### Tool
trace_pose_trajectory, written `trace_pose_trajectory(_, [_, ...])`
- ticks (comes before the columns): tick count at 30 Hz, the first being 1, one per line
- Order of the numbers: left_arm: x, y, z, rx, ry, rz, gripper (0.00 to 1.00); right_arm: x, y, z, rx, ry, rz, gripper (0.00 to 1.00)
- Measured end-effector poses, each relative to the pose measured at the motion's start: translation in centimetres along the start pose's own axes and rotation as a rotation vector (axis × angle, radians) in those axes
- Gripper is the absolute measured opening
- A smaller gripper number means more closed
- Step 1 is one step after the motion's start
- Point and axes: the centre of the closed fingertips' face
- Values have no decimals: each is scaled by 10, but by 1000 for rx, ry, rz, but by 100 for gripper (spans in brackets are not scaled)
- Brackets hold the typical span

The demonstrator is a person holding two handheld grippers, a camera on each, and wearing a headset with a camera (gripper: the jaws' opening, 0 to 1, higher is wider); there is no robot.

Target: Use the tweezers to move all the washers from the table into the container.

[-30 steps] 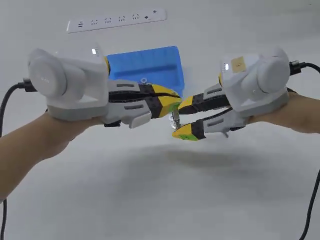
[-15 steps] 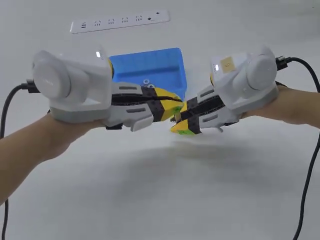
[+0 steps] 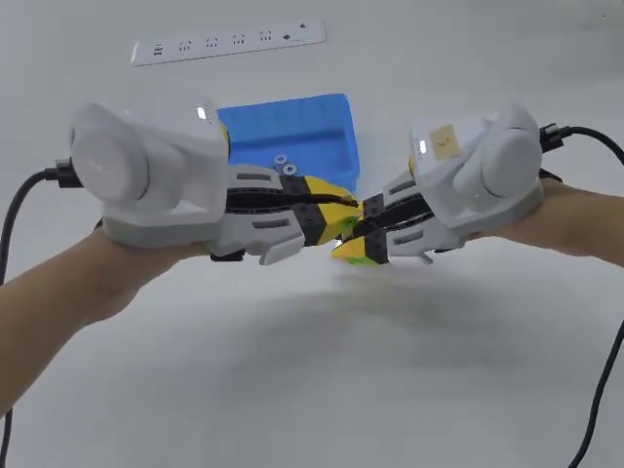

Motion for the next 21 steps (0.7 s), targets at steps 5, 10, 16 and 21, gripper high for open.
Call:
trace_pose_trajectory(5, [0,-2,1,4,6,-11,20,0,0,0,-15,-6,-8,10])
trace_pose_trajectory(10, [-1,3,3,25,9,1,27,0,-1,1,-24,-7,-27,10])
trace_pose_trajectory(16, [-3,8,10,51,10,27,31,1,0,3,-27,-9,-37,10])
trace_pose_trajectory(21, [-9,10,20,75,19,29,35,7,1,9,-35,-10,-40,10])
Point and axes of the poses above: the centre of the closed fingertips' face, and the gripper's own axes: z roughly backward along the fingers, y roughly to its left, x roughly out of its top, and after that the axes turned 5 degrees about y, right-handed
